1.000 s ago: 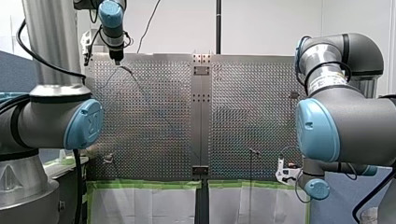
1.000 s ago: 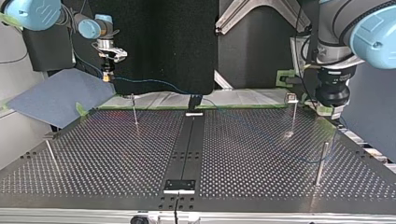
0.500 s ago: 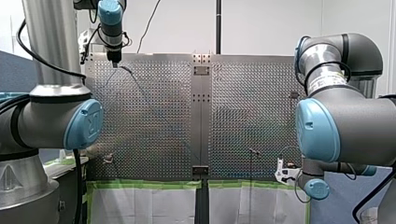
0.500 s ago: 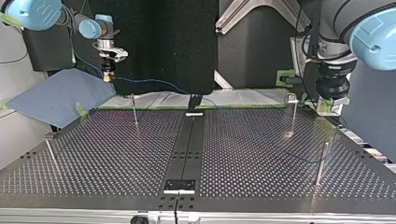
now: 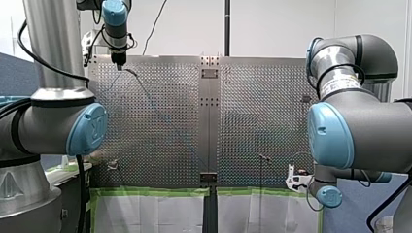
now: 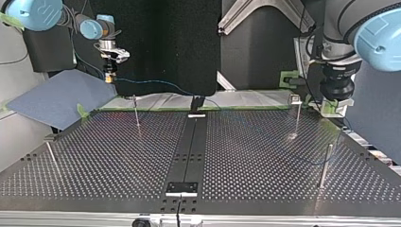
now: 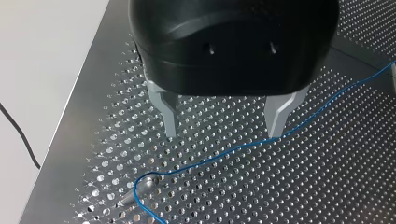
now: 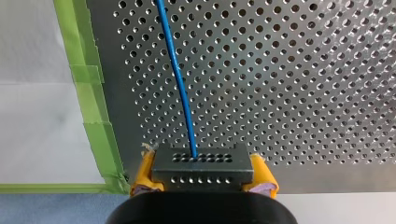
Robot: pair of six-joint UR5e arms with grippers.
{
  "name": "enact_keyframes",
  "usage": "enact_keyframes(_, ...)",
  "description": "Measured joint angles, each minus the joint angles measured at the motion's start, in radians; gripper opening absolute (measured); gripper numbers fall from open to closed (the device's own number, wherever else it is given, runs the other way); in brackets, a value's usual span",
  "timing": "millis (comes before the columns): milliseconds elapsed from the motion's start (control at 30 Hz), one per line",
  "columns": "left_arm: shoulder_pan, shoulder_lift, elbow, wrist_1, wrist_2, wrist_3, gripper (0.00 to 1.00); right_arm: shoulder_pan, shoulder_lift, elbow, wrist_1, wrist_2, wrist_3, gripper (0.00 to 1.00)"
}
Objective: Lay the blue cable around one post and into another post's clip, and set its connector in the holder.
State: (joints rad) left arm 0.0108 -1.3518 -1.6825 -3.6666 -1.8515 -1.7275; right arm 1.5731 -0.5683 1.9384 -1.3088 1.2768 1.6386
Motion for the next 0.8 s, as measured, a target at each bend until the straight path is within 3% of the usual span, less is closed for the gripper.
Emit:
enact_keyframes(467, 0.008, -0.001, 0.0, 0.015, -0.005, -0.005, 0.91, 0.0, 0.0, 0.0, 0.0, 0.0, 0.0, 0.0)
enact_keyframes(633, 0.027, -0.013, 0.001, 0.05, -0.025, -0.034, 0.91, 0.001, 0.0, 0.0, 0.001, 0.0, 0.0, 0.0)
enact_keyframes(800, 0.061, -0.044, 0.001, 0.087, -0.003, -0.07, 0.91, 0.002, 0.0, 0.0, 0.002, 0.0, 0.0, 0.0)
